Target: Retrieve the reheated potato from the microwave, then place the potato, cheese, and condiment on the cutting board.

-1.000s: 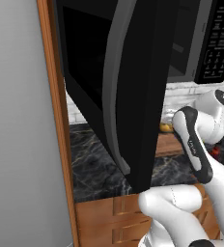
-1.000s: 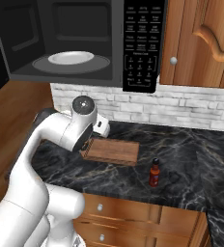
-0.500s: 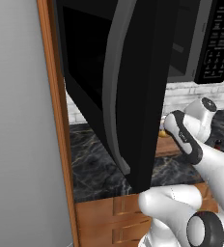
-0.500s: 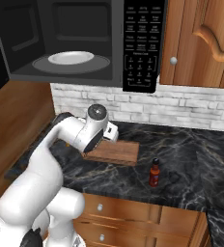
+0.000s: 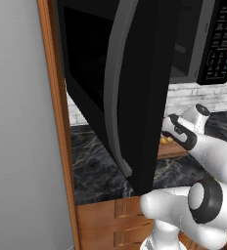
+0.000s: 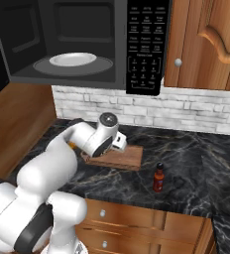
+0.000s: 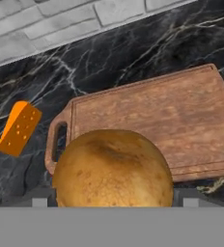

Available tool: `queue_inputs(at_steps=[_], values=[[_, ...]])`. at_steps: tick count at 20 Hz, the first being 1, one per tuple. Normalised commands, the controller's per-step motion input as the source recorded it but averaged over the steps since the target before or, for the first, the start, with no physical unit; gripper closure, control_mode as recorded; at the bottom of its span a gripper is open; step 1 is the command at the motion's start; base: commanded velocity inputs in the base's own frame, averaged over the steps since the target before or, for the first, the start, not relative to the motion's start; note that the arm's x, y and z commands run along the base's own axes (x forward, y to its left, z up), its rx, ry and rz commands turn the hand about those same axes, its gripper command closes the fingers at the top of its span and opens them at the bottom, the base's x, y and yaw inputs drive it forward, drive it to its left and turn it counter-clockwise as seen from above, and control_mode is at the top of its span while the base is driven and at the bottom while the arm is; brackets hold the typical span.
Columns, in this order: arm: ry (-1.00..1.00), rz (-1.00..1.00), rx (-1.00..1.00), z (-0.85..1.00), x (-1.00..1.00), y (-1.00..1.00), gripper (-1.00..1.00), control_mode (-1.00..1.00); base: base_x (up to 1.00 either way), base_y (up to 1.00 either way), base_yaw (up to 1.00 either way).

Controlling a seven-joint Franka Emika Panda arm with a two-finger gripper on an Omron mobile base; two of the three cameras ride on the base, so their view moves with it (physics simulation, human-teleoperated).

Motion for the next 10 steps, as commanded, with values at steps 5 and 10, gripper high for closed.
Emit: queue_inputs(at_steps=[5, 10], values=[[0.03, 0.0, 0.0, -0.39, 0.41, -0.11, 1.0, -1.0, 0.0, 0.0, 0.0], [0.03, 0.0, 0.0, -0.34, 0.4, -0.21, 1.0, -1.0, 0.0, 0.0, 0.0]])
